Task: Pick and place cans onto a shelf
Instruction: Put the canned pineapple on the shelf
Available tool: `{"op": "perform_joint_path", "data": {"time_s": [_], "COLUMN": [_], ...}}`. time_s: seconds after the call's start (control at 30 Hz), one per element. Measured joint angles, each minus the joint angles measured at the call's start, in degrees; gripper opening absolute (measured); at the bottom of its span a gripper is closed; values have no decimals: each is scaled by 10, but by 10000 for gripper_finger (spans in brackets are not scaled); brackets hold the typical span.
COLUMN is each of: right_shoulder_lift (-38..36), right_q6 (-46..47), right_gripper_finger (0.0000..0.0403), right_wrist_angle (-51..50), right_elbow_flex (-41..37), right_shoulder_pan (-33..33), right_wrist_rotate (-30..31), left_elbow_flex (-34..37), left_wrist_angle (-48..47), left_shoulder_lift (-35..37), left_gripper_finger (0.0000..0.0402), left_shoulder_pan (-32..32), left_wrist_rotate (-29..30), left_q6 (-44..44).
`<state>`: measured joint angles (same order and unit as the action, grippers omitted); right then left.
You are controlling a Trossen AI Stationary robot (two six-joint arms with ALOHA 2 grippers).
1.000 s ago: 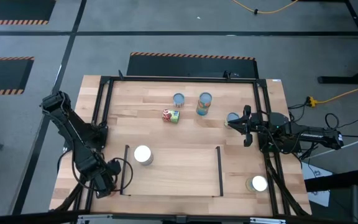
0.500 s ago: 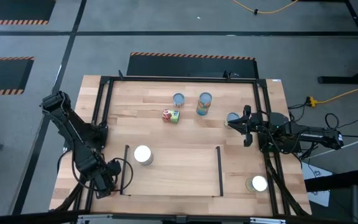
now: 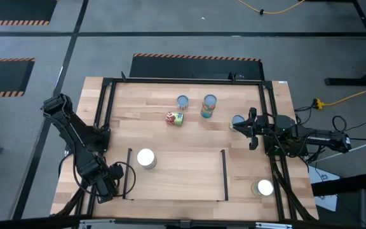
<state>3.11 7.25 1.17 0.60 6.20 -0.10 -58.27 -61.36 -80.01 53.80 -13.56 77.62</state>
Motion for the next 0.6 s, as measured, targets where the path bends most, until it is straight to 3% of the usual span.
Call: {"op": "perform_joint_path", "data": {"time_s": [0.6], "right_shoulder_lift": [0], "right_q6": [0], "right_gripper_finger": [61], "right_wrist_angle": [0], "right_elbow_flex": [0], "right_shoulder_pan": [0], "right_wrist_rotate": [0], "left_elbow_flex": [-95], "left_wrist_angle": [-38], "left_shoulder_lift": [23], "left_gripper_finger": [0], "left_shoulder_pan": [-6], "left_wrist_rotate": [-6], "left_q6": [3]}}
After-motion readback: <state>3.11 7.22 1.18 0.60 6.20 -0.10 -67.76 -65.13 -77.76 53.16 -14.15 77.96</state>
